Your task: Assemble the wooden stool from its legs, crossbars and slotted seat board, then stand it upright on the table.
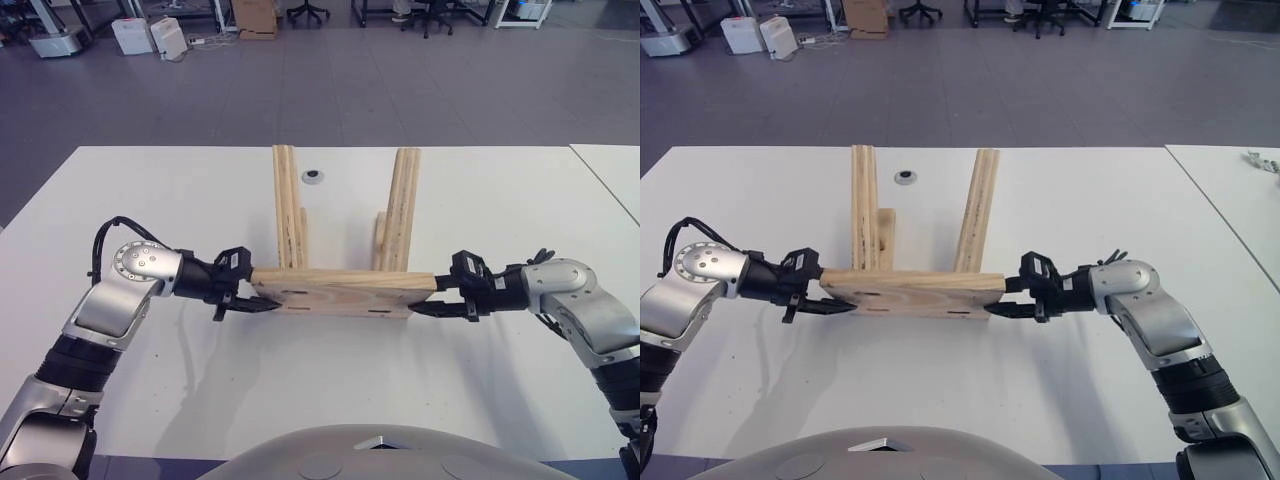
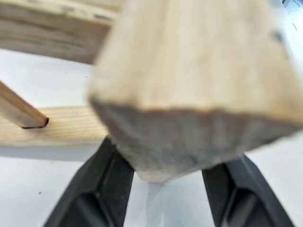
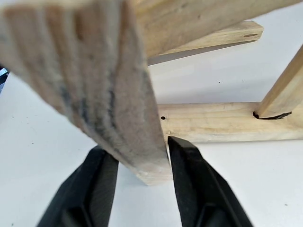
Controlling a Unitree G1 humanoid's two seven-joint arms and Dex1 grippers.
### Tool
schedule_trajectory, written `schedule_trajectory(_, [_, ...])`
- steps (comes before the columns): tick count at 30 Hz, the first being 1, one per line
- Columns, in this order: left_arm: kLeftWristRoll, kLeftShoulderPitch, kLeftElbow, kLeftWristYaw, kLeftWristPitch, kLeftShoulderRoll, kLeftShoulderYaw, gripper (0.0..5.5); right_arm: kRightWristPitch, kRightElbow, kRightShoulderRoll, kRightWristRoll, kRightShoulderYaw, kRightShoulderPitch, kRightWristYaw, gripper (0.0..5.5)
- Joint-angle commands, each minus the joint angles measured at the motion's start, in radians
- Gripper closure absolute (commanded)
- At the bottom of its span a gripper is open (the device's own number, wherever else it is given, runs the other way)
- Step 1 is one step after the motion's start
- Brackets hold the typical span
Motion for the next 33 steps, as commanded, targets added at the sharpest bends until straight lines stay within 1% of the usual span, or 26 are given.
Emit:
schedule_trajectory(1, [0.028, 0.004, -0.004, -0.062, -0.056, 0.028, -0.036, 4.03, -0.008, 0.015, 0.024, 0.019, -0.012, -0.047, 0.012, 4.00])
schedule_trajectory(4, [-0.024, 0.000, -0.036, -0.080, -0.033, 0.026, -0.021, 4.05, 0.004, 0.012, 0.036, 0.049, -0.028, -0.061, 0.031, 4.00])
schedule_trajectory(5, [-0.071, -0.014, -0.056, -0.077, 0.007, 0.018, -0.001, 4.05, 0.036, -0.001, 0.039, 0.085, -0.044, -0.071, 0.041, 4.00])
schedule_trajectory(6, [-0.143, -0.044, -0.085, -0.070, 0.078, 0.009, 0.032, 4.06, 0.115, -0.020, 0.047, 0.171, -0.086, -0.101, 0.042, 4.00])
schedule_trajectory(8, [-0.323, -0.196, -0.123, -0.075, 0.300, 0.024, 0.105, 4.11, 0.377, -0.034, 0.025, 0.408, -0.187, -0.240, 0.044, 4.00])
schedule_trajectory(9, [-0.425, -0.331, -0.106, -0.082, 0.456, 0.034, 0.134, 4.12, 0.536, -0.008, -0.007, 0.515, -0.221, -0.352, 0.056, 4.00])
schedule_trajectory(10, [-0.486, -0.467, -0.070, -0.103, 0.604, 0.047, 0.136, 4.12, 0.682, 0.049, -0.037, 0.577, -0.235, -0.483, 0.075, 4.00])
schedule_trajectory(12, [-0.542, -0.675, 0.034, -0.130, 0.822, 0.043, 0.127, 4.12, 0.894, 0.194, -0.050, 0.619, -0.249, -0.706, 0.085, 4.00])
schedule_trajectory(14, [-0.581, -0.884, 0.202, -0.149, 1.062, 0.026, 0.141, 4.12, 1.100, 0.389, -0.018, 0.599, -0.257, -0.921, 0.088, 4.00])
schedule_trajectory(15, [-0.585, -1.001, 0.312, -0.152, 1.193, 0.002, 0.152, 4.12, 1.177, 0.476, -0.025, 0.605, -0.231, -1.006, 0.100, 4.00])
schedule_trajectory(16, [-0.597, -1.093, 0.415, -0.151, 1.279, -0.015, 0.147, 4.12, 1.218, 0.545, -0.042, 0.627, -0.192, -1.063, 0.112, 4.00])
schedule_trajectory(17, [-0.642, -1.167, 0.510, -0.153, 1.323, -0.018, 0.101, 4.13, 1.234, 0.598, -0.080, 0.683, -0.127, -1.102, 0.131, 4.00])
schedule_trajectory(18, [-0.712, -1.213, 0.578, -0.160, 1.340, -0.009, 0.030, 4.14, 1.237, 0.638, -0.130, 0.778, -0.038, -1.127, 0.150, 4.00])
schedule_trajectory(20, [-0.872, -1.252, 0.668, -0.160, 1.342, 0.015, -0.104, 4.18, 1.237, 0.644, -0.220, 0.996, 0.134, -1.144, 0.180, 4.01])
schedule_trajectory(21, [-0.972, -1.240, 0.699, -0.148, 1.342, 0.032, -0.160, 4.19, 1.237, 0.634, -0.252, 1.131, 0.211, -1.135, 0.174, 4.04])
schedule_trajectory(23, [-1.166, -1.180, 0.698, -0.101, 1.342, 0.084, -0.251, 4.19, 1.237, 0.569, -0.334, 1.372, 0.325, -1.060, 0.124, 4.12])
schedule_trajectory(25, [-1.316, -1.057, 0.601, -0.009, 1.342, 0.152, -0.291, 4.19, 1.237, 0.501, -0.407, 1.533, 0.363, -0.919, 0.026, 4.16])
schedule_trajectory(26, [-1.319, -0.971, 0.554, 0.082, 1.342, 0.151, -0.244, 4.19, 1.210, 0.500, -0.388, 1.567, 0.313, -0.809, -0.104, 4.16])
schedule_trajectory(27, [-1.325, -0.913, 0.535, 0.164, 1.342, 0.145, -0.213, 4.19, 1.182, 0.506, -0.371, 1.582, 0.275, -0.727, -0.196, 4.16])
schedule_trajectory(29, [-1.340, -0.851, 0.569, 0.318, 1.342, 0.126, -0.169, 4.19, 1.093, 0.532, -0.314, 1.588, 0.162, -0.552, -0.381, 4.16])
schedule_trajectory(30, [-1.376, -0.838, 0.592, 0.373, 1.342, 0.130, -0.173, 4.19, 1.066, 0.523, -0.296, 1.589, 0.114, -0.493, -0.427, 3.78])
schedule_trajectory(31, [-1.421, -0.821, 0.609, 0.436, 1.342, 0.132, -0.173, 3.83, 1.044, 0.499, -0.269, 1.589, 0.050, -0.433, -0.474, 3.57])
schedule_trajectory(33, [-1.545, -0.770, 0.624, 0.606, 1.311, 0.131, -0.159, 3.45, 0.996, 0.426, -0.176, 1.589, -0.109, -0.324, -0.601, 3.12])
